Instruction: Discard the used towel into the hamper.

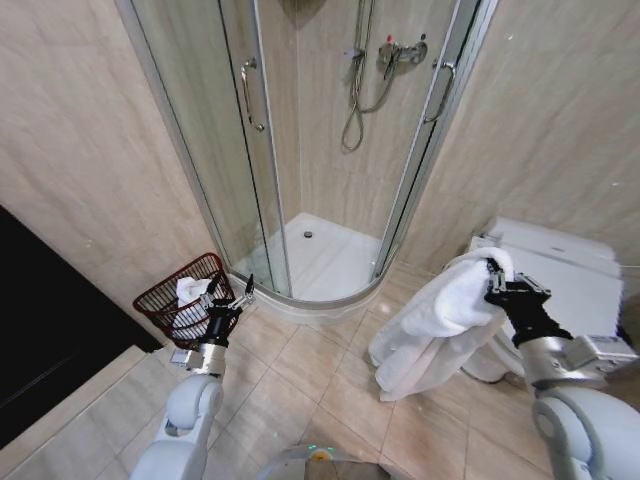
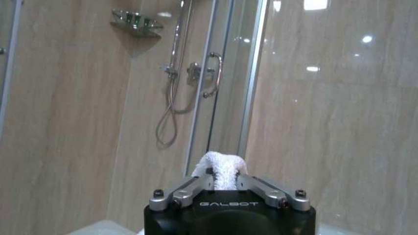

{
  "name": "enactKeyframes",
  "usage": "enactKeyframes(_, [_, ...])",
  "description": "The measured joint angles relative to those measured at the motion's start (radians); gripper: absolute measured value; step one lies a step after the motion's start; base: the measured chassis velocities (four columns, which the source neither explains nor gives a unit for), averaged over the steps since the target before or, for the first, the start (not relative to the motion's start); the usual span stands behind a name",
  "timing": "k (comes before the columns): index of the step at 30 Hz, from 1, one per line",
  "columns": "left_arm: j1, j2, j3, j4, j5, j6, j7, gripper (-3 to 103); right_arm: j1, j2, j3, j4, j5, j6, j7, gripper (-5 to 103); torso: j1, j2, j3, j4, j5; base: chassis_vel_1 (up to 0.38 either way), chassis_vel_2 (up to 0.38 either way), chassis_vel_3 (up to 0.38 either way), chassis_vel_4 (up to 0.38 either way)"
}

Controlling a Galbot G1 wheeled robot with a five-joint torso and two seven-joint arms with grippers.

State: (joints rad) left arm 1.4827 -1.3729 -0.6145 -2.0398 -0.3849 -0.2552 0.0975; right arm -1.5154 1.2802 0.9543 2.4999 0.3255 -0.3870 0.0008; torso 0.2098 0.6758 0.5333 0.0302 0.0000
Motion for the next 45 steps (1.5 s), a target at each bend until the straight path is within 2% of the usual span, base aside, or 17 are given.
enactKeyframes(19, [0.009,-0.013,0.008,-0.014,0.004,0.022,-0.017,100,-0.002,0.004,0.001,0.000,0.002,0.033,-0.025,3,0.034,0.081,0.047,0.0002,-0.0001,0.075,-0.032,-0.028,0.069])
enactKeyframes(20, [0.010,-0.014,0.008,-0.015,0.005,0.023,-0.017,100,-0.002,0.004,0.001,0.000,0.002,0.034,-0.027,3,0.037,0.088,0.050,-0.0005,0.0000,0.074,0.030,0.024,0.055])
enactKeyframes(25, [0.018,-0.017,0.005,-0.016,0.008,0.021,-0.018,100,-0.003,0.004,0.001,0.000,0.006,0.040,-0.027,3,0.046,0.110,0.063,0.0002,0.0000,0.101,0.067,0.063,0.063])
enactKeyframes(37, [0.032,-0.024,0.003,-0.023,0.014,0.017,-0.018,100,-0.009,0.006,0.004,0.000,0.011,0.059,-0.042,3,0.066,0.159,0.092,-0.0003,0.0000,0.093,0.097,0.093,0.100])
enactKeyframes(41, [0.034,-0.027,0.004,-0.023,0.019,0.014,-0.018,100,-0.011,0.006,0.004,0.000,0.012,0.066,-0.044,3,0.074,0.177,0.102,0.0003,-0.0001,0.110,0.101,0.082,0.085])
enactKeyframes(45, [0.033,-0.027,0.004,-0.023,0.022,0.013,-0.019,100,-0.011,0.005,0.006,0.000,0.017,0.070,-0.047,3,0.082,0.194,0.112,-0.0006,0.0001,0.093,0.115,0.105,0.092])
